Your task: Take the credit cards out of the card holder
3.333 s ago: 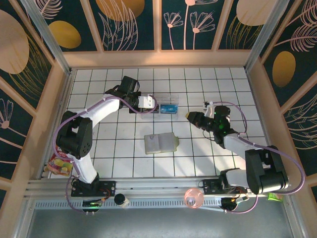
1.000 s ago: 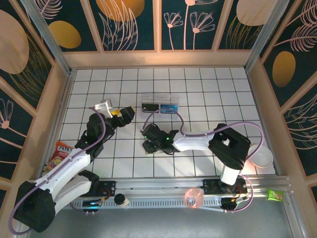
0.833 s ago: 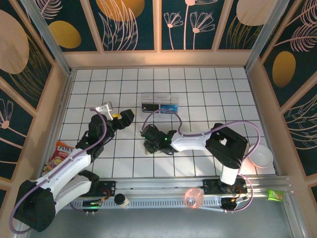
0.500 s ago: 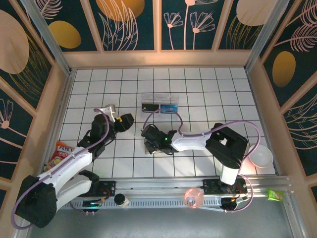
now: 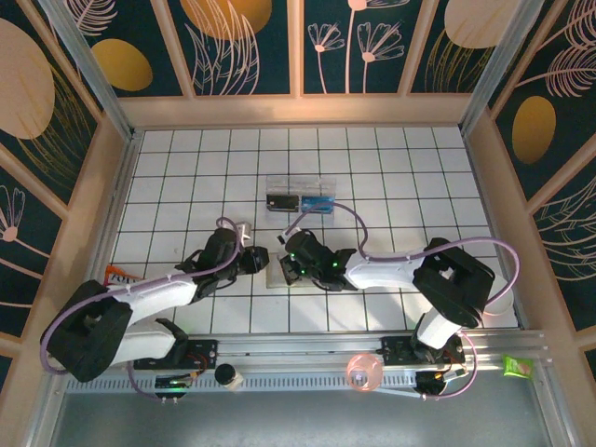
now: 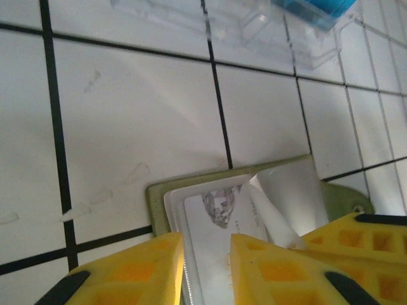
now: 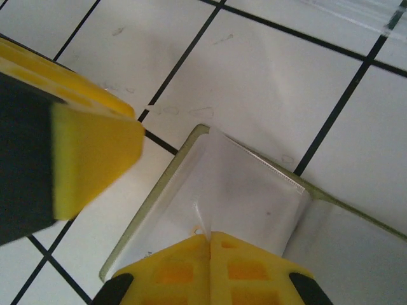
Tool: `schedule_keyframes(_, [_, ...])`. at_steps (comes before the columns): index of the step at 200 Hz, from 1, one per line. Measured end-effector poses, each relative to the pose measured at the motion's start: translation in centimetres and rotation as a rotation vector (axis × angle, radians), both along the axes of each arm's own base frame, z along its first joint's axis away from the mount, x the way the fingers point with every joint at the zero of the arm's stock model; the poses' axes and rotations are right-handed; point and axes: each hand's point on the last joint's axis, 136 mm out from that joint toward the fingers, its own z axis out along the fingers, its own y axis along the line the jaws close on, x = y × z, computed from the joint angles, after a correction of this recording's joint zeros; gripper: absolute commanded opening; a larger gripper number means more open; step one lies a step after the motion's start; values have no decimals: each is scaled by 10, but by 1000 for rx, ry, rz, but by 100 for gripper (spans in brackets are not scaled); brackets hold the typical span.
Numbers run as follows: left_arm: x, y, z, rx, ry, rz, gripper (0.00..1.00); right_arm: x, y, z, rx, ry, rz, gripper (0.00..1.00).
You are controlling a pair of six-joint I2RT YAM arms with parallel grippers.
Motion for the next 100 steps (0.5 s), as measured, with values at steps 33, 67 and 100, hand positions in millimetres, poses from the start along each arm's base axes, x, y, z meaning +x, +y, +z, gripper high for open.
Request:
schedule_keyframes(33, [-5, -15, -10, 17, 37, -49, 22, -3, -5, 3, 23, 9, -19, 22])
schedule_keyframes(67, [-7, -30, -8, 15, 45, -95, 21, -3, -11, 17, 78, -14, -42, 43])
schedule_keyframes(100, [-10, -53, -4, 5, 54, -162, 22, 0, -29, 38, 134, -62, -104, 44])
